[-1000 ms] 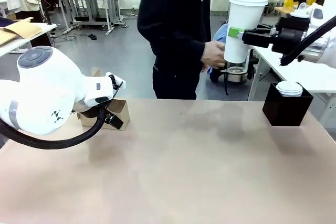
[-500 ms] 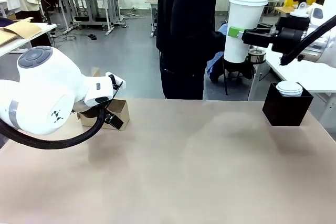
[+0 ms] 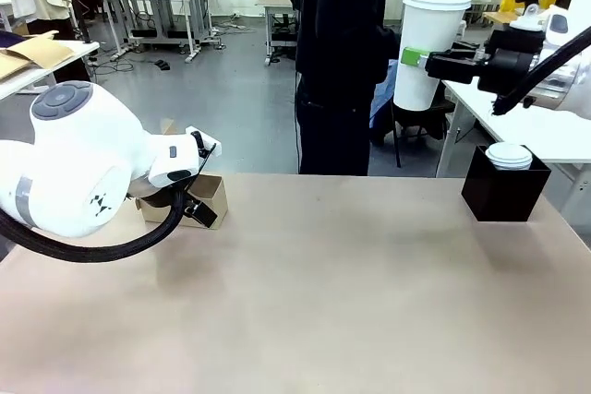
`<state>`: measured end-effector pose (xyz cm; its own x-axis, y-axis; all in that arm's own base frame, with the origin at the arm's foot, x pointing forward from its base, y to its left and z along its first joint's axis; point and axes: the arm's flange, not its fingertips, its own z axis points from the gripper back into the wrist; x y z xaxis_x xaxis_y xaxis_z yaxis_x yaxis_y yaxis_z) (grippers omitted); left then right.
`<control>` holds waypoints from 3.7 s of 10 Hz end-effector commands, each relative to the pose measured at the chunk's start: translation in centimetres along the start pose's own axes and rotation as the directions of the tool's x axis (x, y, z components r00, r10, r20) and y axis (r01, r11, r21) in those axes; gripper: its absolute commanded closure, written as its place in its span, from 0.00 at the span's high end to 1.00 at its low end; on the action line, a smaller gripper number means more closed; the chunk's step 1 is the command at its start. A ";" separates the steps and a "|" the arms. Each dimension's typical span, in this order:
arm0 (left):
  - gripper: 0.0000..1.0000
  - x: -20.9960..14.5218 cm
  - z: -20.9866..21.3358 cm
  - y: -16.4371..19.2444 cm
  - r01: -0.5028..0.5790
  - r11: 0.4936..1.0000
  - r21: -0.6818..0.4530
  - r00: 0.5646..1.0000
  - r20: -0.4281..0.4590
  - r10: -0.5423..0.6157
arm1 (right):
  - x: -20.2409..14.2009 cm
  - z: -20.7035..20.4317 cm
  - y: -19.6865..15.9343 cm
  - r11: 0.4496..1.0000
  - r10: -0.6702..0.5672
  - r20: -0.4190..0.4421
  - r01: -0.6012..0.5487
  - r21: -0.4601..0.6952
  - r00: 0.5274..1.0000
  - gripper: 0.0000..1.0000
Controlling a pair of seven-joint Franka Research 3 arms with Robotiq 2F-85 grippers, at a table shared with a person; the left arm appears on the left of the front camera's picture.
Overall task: Pour a drink into a cup and package it in a carrier.
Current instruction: Position the Cup Carrier in the center of the table.
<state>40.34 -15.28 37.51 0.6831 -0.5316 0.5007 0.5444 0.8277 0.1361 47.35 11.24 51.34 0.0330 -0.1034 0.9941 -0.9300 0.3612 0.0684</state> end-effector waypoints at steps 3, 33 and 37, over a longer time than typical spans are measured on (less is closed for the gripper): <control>1.00 3.1 8.6 -0.7 -0.112 0.993 0.026 0.994 -0.014 0.112 | 0.3 -0.4 0.1 1.000 0.023 0.019 -0.023 -0.013 1.000 0.81; 0.00 13.8 4.6 12.2 -0.470 0.863 0.186 0.846 -0.185 0.500 | 0.3 -0.4 0.1 1.000 0.023 0.019 -0.023 -0.013 1.000 0.81; 0.03 13.9 4.6 12.0 -0.473 0.856 0.208 0.843 -0.178 0.508 | 0.3 -0.4 0.1 1.000 0.023 0.019 -0.023 -0.013 1.000 0.81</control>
<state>54.17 -11.89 50.06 0.9390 -0.0592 0.3389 0.0420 0.9974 0.0579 47.37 11.25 51.38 0.0319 -0.1026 0.9942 -0.9300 0.3615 0.0671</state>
